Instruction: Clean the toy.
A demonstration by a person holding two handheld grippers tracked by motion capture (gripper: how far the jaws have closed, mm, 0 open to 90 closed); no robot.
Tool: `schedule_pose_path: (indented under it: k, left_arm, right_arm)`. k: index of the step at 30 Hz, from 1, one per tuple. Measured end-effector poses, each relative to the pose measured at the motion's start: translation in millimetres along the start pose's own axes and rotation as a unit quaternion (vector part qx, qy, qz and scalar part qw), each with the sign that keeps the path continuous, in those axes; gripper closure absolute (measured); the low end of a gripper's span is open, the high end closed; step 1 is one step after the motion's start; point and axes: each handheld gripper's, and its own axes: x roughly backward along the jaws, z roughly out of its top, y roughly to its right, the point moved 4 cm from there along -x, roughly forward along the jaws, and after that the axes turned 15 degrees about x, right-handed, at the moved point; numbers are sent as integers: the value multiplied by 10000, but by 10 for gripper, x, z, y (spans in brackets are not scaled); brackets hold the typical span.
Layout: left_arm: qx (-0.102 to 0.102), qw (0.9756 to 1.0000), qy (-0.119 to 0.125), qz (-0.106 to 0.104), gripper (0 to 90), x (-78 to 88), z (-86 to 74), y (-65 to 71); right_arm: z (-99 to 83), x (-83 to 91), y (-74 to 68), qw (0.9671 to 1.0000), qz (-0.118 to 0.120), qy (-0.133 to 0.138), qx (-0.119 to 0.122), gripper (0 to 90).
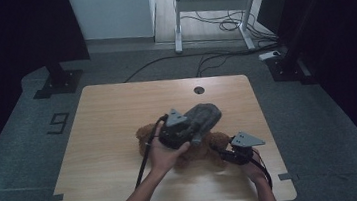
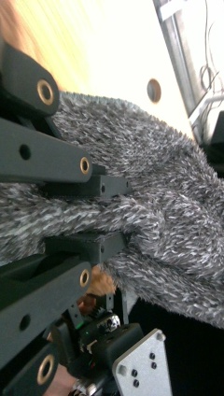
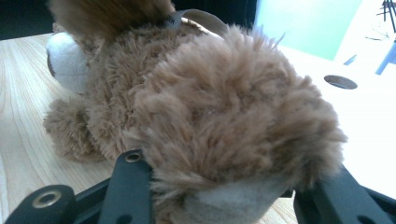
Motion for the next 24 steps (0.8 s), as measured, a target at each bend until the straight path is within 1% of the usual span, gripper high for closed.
schedule_pose_path:
  k: [1, 3, 5, 7, 9, 11, 12, 14, 15, 16, 17, 18, 19, 21, 23, 24]
  left_arm:
    - [0, 10000, 0, 0, 763, 0, 0, 0]
    - [-103, 9997, -212, 63, 763, -179, -64, 61]
    - [-99, 9990, -420, 101, 763, -328, -146, 73]
    - [-49, 9983, -566, 107, 764, -441, -233, 60]
    - [-55, 9985, -532, 120, 766, -465, -275, 43]
    - [-4, 9986, -513, 88, 767, -444, -289, 24]
    - [-3, 9986, -520, 103, 768, -401, -301, -1]
    - [3, 9986, -525, 117, 768, -372, -308, -22]
    - [5, 9986, -516, 140, 768, -341, -314, -49]
    - [53, 9986, -498, 163, 769, -273, -323, -115]
    - [53, 9986, -498, 163, 769, -273, -323, -115]
    - [93, 9987, -471, 175, 770, -196, -327, -182]
    - [93, 9987, -471, 175, 770, -196, -327, -182]
    - [93, 9988, -415, 231, 770, -121, -333, -240]
    - [-10, 9986, -370, 378, 771, -50, -347, -300]
    - [-25, 9984, -336, 447, 771, 18, -366, -363]
  right_arm:
    - [0, 0, 0, 10000, 0, 0, 0, 550]
    - [3, 0, -3, 10000, -7, 21, -1, 551]
    - [6, 2, -1, 10000, -6, 34, 12, 551]
    - [5, 3, -4, 10000, 20, 31, 13, 551]
    - [3, -2, -5, 10000, 8, 12, 41, 550]
    - [-4, -4, -6, 10000, 16, 0, 65, 551]
    - [-1, -1, -4, 10000, 20, 22, 64, 552]
    - [0, 1, -3, 10000, 17, 34, 69, 552]
    - [-1, 4, -2, 10000, 20, 43, 68, 552]
    - [-4, 9, 2, 10000, 21, 59, 59, 553]
    - [-4, 9, 2, 10000, 21, 59, 59, 553]
    - [-3, 10, 3, 10000, 26, 75, 48, 553]
    - [-3, 10, 3, 10000, 26, 75, 48, 553]
    - [-5, 8, 3, 10000, 27, 75, 41, 553]
    - [-7, 9, 3, 10000, 32, 84, 41, 554]
    - [-8, 9, 4, 10000, 23, 88, 40, 555]
